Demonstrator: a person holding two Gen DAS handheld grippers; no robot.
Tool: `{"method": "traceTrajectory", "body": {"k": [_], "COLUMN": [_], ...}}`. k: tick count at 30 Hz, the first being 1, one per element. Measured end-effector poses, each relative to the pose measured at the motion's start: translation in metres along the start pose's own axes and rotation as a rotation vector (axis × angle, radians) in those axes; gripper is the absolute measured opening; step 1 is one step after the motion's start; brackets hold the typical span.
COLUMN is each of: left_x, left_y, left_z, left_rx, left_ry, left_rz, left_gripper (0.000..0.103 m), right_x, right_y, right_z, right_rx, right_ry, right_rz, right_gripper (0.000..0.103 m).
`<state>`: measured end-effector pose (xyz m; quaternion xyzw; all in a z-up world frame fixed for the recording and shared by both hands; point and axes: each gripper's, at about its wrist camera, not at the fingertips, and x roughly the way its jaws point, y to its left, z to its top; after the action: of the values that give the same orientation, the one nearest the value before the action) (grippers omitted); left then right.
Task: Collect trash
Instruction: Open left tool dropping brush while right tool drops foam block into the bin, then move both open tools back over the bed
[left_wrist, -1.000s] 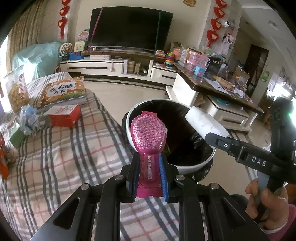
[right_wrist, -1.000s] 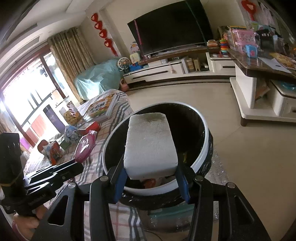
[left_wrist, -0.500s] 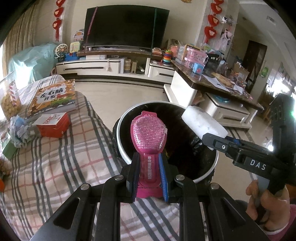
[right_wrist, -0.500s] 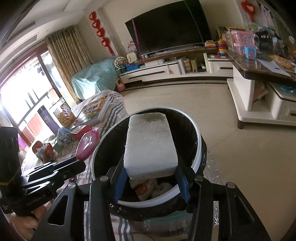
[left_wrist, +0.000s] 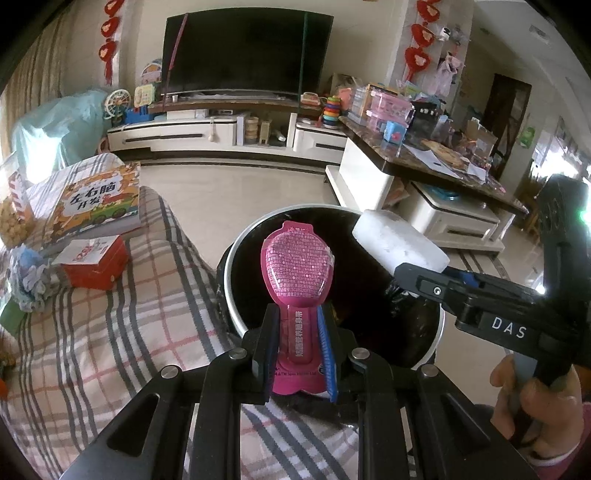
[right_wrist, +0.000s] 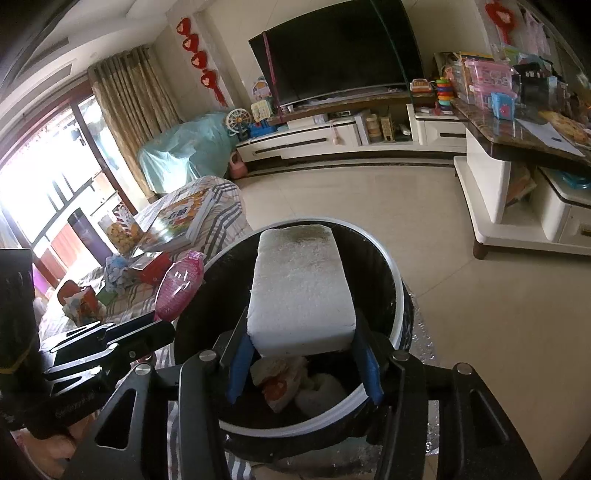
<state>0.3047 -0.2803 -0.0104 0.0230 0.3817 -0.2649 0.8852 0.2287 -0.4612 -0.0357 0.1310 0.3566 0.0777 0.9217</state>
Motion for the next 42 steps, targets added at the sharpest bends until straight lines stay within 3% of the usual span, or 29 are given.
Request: {"method": "traceTrajectory", "body": {"k": [4, 6, 8, 9, 15, 26, 42], "left_x": [0.005, 0.004, 0.003, 0.001, -0.012, -0.057, -0.145], "left_y": [-0.001, 0.0, 0.001, 0.002, 0.016, 0.059, 0.132], "left_z": [0.002, 0.002, 0.001, 0.0, -0.017, -0.063, -0.128], "left_rx": [-0.005, -0.012, -0.019, -0.023, -0.072, -0.197, -0.394], "left_ry": [0.007, 0.008, 0.0, -0.005, -0.005, 0.004, -0.051], "left_rz": [-0.003, -0.004, 0.003, 0.008, 0.01, 0.07, 0.21], "left_gripper": [0.02, 0.029, 0.048, 0.049, 0.054, 0.059, 0.06], "right_x": [0.004, 0.004, 0.003, 0.001, -0.009, -0.017, 0.01], "right_y": [-0.004, -0.006, -0.007, -0.007, -0.004, 0.039, 0.125], "right_z": [0.002, 0.003, 0.003, 0.002, -0.003, -0.019, -0.053], "right_rx": [0.001, 0.007, 0.015, 0.017, 0.035, 0.017, -0.063], "right_ry": [0.008, 0.011, 0.007, 0.003, -0.021, -0.029, 0.065], "right_rz": [-0.006, -0.006, -0.005, -0.003, 0.007, 0.087, 0.211], "right_gripper": [0.053, 0.057, 0.071, 0.072, 0.073, 0.09, 0.091]}}
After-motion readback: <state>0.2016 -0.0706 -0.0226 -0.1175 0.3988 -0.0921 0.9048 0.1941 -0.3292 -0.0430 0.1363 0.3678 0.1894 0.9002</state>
